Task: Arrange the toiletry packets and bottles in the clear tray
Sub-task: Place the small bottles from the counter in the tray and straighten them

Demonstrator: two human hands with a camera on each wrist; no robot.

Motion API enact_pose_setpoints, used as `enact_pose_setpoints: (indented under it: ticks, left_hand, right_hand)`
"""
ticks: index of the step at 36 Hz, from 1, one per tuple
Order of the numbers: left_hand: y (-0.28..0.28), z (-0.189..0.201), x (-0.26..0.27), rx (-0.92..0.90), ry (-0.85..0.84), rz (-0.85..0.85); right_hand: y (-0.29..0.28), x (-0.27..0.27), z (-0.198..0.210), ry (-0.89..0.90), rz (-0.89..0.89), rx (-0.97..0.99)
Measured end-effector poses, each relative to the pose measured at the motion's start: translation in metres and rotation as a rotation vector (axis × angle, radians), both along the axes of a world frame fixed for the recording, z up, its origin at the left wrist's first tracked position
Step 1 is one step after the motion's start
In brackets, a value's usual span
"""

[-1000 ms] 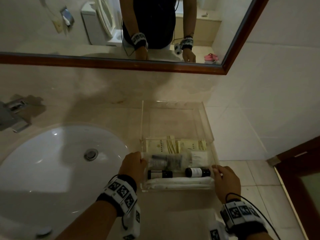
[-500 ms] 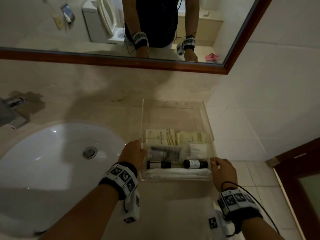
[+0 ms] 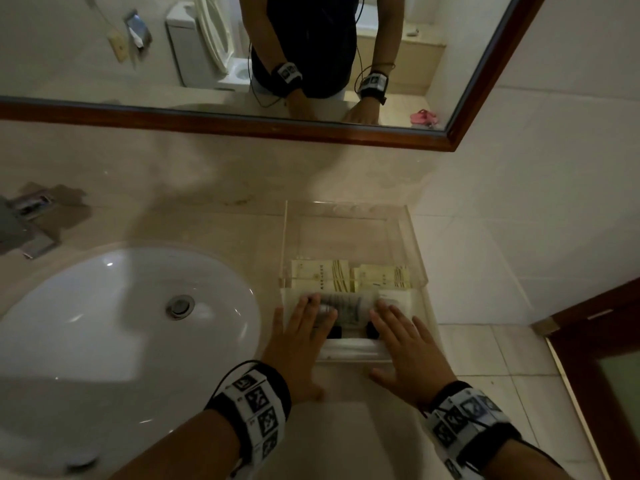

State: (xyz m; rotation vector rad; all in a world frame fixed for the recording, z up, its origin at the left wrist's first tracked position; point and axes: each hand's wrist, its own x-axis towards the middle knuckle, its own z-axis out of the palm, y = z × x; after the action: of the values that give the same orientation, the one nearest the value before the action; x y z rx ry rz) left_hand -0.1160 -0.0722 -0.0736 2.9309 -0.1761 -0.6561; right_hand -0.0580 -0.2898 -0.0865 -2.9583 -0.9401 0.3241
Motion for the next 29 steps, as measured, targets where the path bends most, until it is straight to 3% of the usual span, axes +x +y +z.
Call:
enact_pose_setpoints:
  ticks: [9,14,29]
  left_hand:
    - [0.001,0.005,0.015,0.053,-0.039,-0.027]
    - [0.004,0.007,0.022,-0.015,-0.051,-0.045]
    - [0.014,0.01,0.043,-0.002,-0.097,-0.06]
  right_hand:
    - [0.007,0.005,-0.011,-0.132,0.013,-0.029]
    - [0.009,0.01,-0.012,-0.148,0.005,-0.046]
    - [0.022,0.031,-0.003,-0.071,0.015,-0.128]
